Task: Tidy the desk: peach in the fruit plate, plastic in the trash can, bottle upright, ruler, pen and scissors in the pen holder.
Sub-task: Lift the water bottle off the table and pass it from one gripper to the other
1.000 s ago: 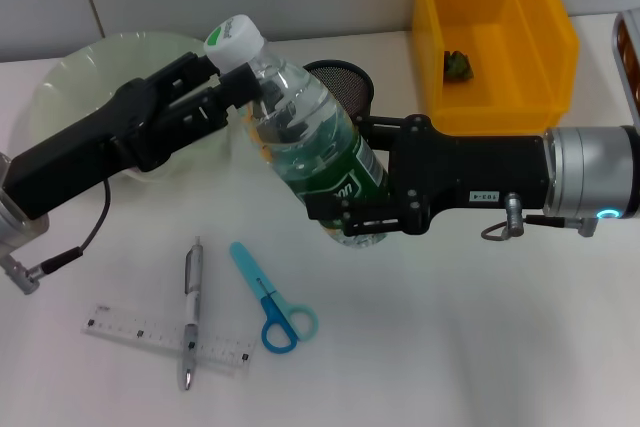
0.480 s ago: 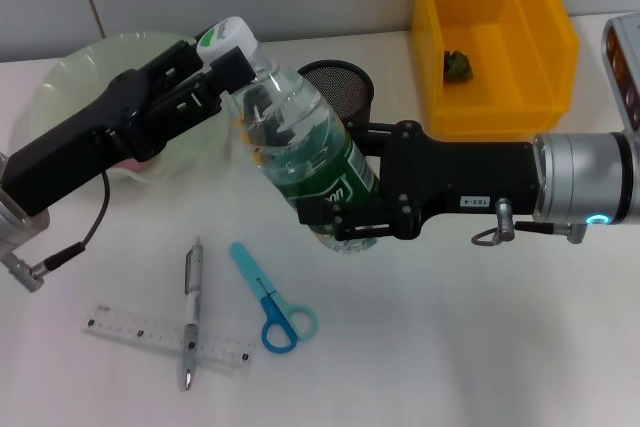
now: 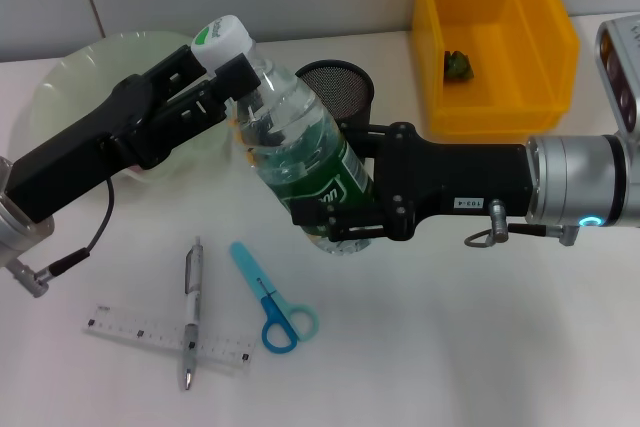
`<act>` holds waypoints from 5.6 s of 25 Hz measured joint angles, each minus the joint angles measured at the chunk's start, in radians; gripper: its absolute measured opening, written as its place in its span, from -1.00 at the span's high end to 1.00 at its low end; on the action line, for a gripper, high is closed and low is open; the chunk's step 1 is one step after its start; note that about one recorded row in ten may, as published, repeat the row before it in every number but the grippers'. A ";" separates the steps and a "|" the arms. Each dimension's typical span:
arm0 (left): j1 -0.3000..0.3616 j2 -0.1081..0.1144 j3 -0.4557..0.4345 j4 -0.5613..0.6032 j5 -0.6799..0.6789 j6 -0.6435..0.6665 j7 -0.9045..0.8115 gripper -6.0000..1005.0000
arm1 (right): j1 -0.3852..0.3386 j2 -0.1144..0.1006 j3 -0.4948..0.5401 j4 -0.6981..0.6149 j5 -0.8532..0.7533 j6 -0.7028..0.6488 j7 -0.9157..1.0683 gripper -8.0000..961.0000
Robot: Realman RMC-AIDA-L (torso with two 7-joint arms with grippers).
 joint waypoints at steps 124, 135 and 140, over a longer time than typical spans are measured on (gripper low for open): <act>0.016 0.003 -0.008 -0.026 0.000 0.024 0.034 0.11 | 0.042 -0.003 -0.079 0.064 -0.014 0.048 0.002 -0.70; 0.018 0.005 -0.008 -0.025 0.000 0.026 0.034 0.11 | 0.047 -0.003 -0.089 0.075 -0.014 0.060 0.002 -0.70; 0.019 0.005 -0.009 -0.023 0.000 0.026 0.034 0.11 | 0.044 -0.003 -0.089 0.076 -0.014 0.061 0.002 -0.70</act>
